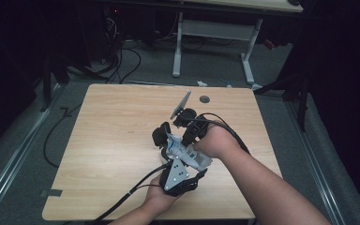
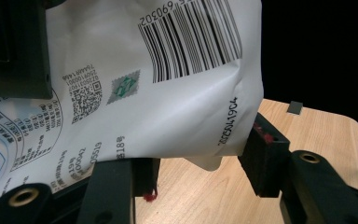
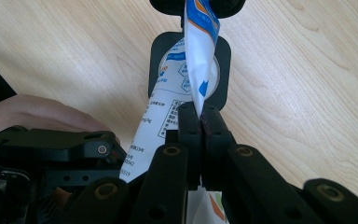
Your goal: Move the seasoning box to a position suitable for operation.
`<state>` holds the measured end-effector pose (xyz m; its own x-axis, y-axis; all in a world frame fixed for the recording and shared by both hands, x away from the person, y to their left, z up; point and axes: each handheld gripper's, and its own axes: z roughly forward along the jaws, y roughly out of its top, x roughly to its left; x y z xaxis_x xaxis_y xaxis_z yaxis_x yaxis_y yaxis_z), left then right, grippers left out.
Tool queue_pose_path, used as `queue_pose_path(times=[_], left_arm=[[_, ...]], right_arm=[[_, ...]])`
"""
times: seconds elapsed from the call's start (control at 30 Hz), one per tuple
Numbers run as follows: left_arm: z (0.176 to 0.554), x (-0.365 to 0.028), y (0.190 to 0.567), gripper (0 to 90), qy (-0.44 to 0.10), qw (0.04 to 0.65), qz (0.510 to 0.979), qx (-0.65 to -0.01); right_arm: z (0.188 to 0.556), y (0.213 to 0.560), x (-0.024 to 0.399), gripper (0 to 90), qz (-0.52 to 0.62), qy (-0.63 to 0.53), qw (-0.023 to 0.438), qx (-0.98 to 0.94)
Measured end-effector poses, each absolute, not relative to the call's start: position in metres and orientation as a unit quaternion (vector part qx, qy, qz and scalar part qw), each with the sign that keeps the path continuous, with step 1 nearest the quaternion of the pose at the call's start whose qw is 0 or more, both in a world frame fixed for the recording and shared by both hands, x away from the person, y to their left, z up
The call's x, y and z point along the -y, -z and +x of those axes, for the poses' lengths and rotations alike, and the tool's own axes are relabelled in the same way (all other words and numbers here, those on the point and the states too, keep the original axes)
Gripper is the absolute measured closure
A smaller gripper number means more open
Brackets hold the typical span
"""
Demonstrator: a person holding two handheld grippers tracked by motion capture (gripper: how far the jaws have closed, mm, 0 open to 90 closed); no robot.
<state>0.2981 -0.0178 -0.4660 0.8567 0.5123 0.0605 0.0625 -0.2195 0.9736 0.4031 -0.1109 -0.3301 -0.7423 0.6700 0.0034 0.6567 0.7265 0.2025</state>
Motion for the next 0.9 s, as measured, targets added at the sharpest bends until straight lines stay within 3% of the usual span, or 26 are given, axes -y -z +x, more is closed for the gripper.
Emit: queue_pose_path(times=[0.9], left_arm=[[0.2958,0.0155,0.4749,53.2,-0.188,0.59,0.762,-0.187]], right_arm=[[0.4032,0.3376,0.1115,89.1,0.354,-0.098,0.033,-0.929]])
